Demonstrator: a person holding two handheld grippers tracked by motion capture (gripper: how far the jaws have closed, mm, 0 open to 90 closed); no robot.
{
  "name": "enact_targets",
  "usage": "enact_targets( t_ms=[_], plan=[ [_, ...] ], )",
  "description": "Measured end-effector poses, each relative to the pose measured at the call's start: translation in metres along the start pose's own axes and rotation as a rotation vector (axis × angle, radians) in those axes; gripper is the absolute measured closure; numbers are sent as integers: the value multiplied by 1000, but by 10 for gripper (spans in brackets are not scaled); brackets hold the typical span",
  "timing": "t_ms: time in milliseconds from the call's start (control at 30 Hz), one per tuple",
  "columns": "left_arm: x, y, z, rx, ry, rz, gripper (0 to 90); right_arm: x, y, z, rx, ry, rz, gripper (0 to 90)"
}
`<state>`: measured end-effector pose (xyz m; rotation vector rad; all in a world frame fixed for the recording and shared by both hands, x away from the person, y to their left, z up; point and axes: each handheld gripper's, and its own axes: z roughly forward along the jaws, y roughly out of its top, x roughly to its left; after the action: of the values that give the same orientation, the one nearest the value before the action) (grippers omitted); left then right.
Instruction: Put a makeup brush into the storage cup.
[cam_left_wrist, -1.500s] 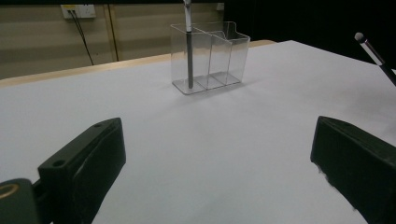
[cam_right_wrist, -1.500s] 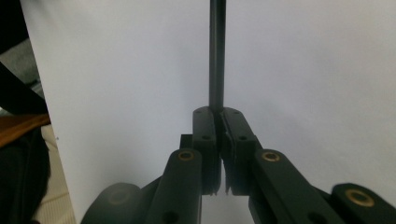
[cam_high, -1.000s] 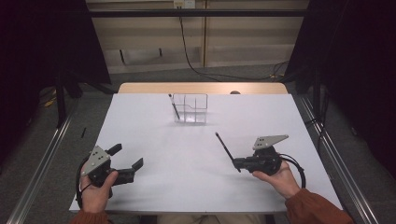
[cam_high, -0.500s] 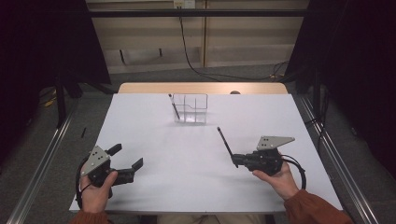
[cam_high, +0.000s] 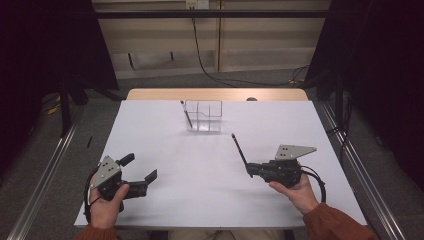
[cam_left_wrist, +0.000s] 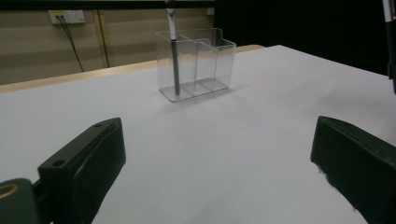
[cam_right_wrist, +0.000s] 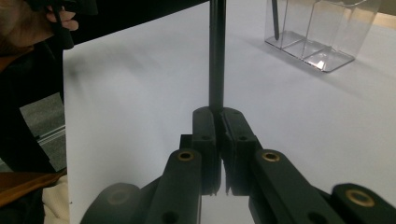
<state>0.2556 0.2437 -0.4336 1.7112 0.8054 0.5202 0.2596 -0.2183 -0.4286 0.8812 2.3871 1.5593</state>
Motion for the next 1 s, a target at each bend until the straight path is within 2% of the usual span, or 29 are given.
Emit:
enact_targets(
  t_ms=[67, 400, 633, 733, 867, 1000],
  plan=[
    [-3, 3, 1, 0, -9, 15, 32, 2, 2, 1, -2, 5, -9, 846],
    [-17, 11, 6, -16, -64, 7, 31, 4, 6, 4, -19, 18, -10, 847],
    [-26, 16, 18, -4, -91, 28, 31, 4, 9, 7, -12, 26, -12, 847],
    [-28, 21, 23, -13, -96, 37, 31, 4, 14, 9, -4, 27, -31, 847],
    [-32, 27, 27, -27, -111, 42, 31, 5, 23, 11, -32, 37, -28, 847],
    [-38, 31, 35, -24, -128, 60, 31, 7, 26, 17, -28, 47, -40, 847]
  ],
)
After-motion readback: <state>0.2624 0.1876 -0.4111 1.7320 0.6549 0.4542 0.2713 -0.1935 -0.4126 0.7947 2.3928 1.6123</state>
